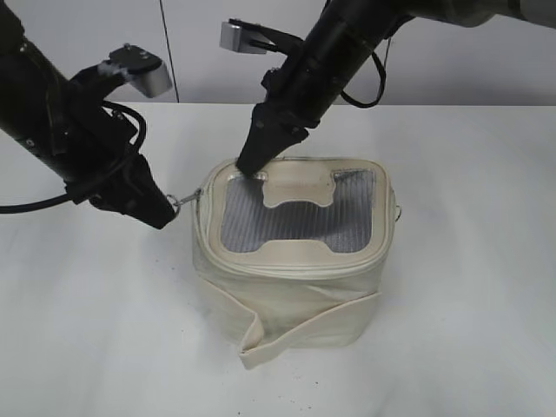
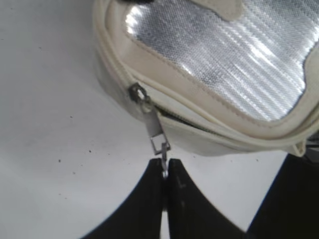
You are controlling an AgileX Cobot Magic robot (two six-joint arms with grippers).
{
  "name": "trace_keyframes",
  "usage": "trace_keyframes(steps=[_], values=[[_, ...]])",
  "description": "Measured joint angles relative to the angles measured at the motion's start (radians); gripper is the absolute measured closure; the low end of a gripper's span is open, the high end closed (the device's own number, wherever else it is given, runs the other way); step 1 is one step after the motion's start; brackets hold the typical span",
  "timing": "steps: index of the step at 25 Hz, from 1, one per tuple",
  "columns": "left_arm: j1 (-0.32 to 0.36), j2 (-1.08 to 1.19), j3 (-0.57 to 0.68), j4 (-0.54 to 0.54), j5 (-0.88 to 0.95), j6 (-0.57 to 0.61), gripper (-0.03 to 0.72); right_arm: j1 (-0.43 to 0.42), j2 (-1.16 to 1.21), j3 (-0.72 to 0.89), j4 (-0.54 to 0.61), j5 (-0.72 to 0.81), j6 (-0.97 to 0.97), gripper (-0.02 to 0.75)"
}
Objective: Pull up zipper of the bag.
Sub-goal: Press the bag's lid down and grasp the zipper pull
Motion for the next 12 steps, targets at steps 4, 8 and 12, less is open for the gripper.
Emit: trace_keyframes(steps=[4,8,12], values=[[0.0,-0.001,0.005,0.0,0.053,-0.037,0.69,0.003,0.003,-0.027,-0.015,0.0,0.022,0.694],[-0.002,-0.007,0.027,-0.005,0.082,-0.061,0.69,0.005,0.012,-0.057,-0.026,0.001,0.037,0.694],[-0.062,-0.013,0.039,-0.003,0.106,-0.093,0.69,0.006,0.013,-0.066,-0.038,0.001,0.051,0.696]])
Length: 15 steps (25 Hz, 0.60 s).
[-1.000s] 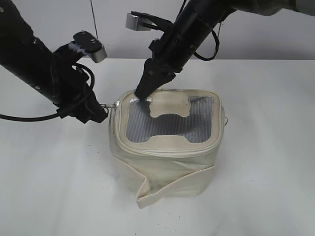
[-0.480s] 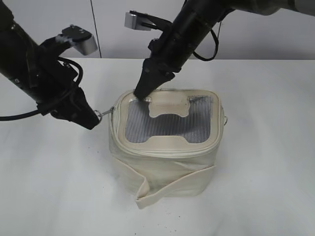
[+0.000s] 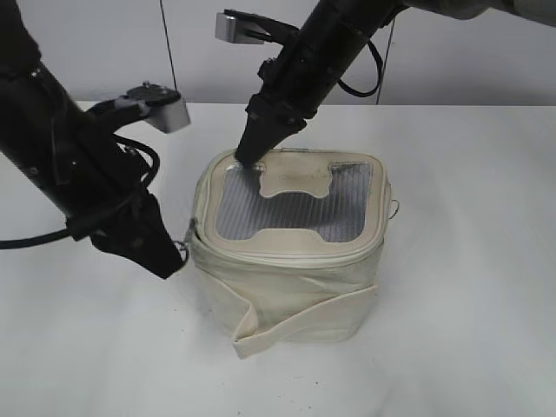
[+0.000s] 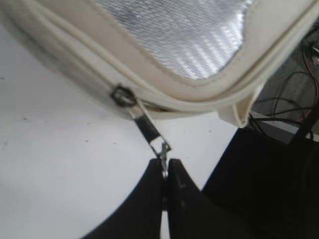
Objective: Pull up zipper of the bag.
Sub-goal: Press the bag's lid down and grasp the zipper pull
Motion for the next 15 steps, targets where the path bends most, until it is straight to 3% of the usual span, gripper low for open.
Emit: trace_keyframes(steps=[7,12,15], values=[[-0.205,-0.013,0.001,0.023,0.011,-0.123,0.69,0.001,0.0,-0.002,-0.003,0.0,0.006,0.696],[-0.368,-0.013,0.001,0.042,-0.175,-0.182,0.69,0.003,0.0,-0.002,-0.001,0.0,0.011,0.696],[-0.427,-0.008,0.0,-0.004,-0.286,-0.198,0.69,0.003,0.0,-0.002,-0.001,0.0,0.012,0.696]])
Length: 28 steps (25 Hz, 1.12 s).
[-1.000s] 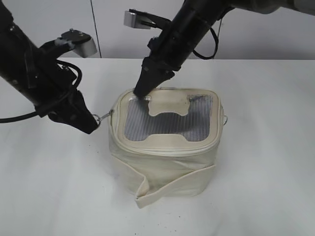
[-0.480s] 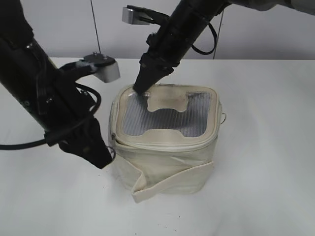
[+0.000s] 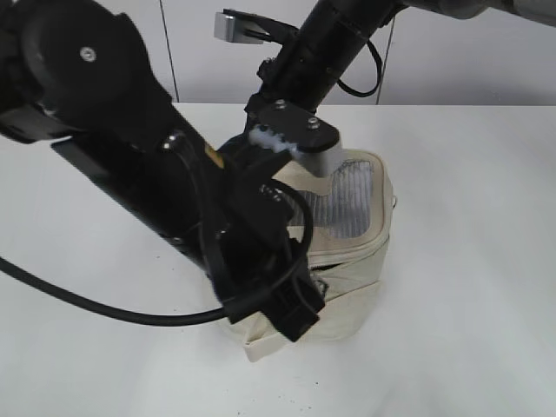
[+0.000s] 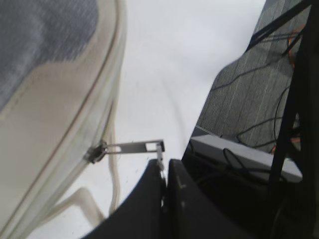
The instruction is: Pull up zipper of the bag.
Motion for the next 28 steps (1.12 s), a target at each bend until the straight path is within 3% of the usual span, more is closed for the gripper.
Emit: trace_keyframes(steps=[4,12,15,19,21,24,28], values=[[-0.026,0.035,-0.026,-0.059,-0.05,-0.003,0.69,0.0,0.0,0.0,-0.001,0.0,0.0,0.696],[-0.027,0.043,-0.03,-0.043,-0.029,-0.01,0.678,0.0,0.0,0.0,-0.003,0.0,0.038,0.696],[-0.035,0.035,-0.031,0.02,0.01,-0.068,0.596,0.0,0.0,-0.004,-0.02,0.0,0.085,0.622],[-0.044,-0.006,-0.031,0.149,0.056,-0.167,0.386,-0.003,-0.001,-0.014,-0.056,-0.005,0.164,0.388],[-0.044,-0.045,-0.031,0.222,0.059,-0.213,0.301,-0.007,-0.012,-0.014,-0.089,-0.006,0.188,0.328],[-0.037,-0.089,-0.035,0.288,0.063,-0.24,0.227,-0.008,-0.049,-0.015,-0.133,-0.008,0.204,0.304],[0.021,-0.106,-0.06,0.313,0.069,-0.244,0.204,-0.013,-0.109,-0.016,-0.209,-0.008,0.237,0.298]])
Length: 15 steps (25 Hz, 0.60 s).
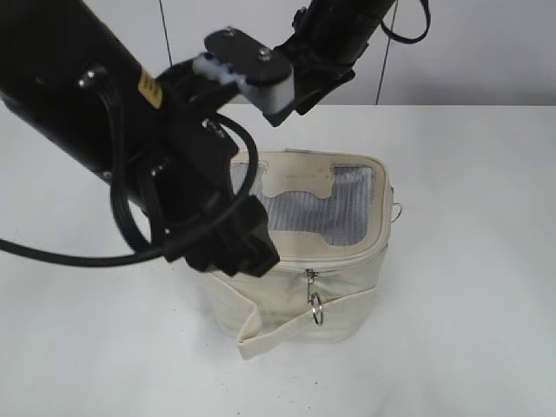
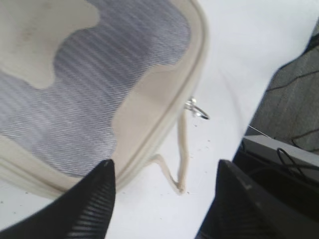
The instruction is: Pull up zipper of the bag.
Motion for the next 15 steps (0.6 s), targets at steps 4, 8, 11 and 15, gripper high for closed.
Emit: trace_keyframes(steps=[4,8,11,15], values=[[0.088,0.002,-0.043,0.007,-0.01,-0.002,0.196,-0.025,-0.044,0.001,-0.083,0.0,0.056,0.298],[0.175,0.031,-0.119,0.009,-0.016,0.004,0.195,-0.067,-0.11,0.047,-0.111,-0.003,0.078,0.298],[0.216,0.076,-0.182,0.01,-0.016,0.042,0.195,-0.108,-0.177,0.125,-0.115,-0.003,0.081,0.298],[0.224,0.166,-0.279,0.009,-0.013,0.104,0.195,-0.17,-0.273,0.263,-0.116,-0.003,0.081,0.298]])
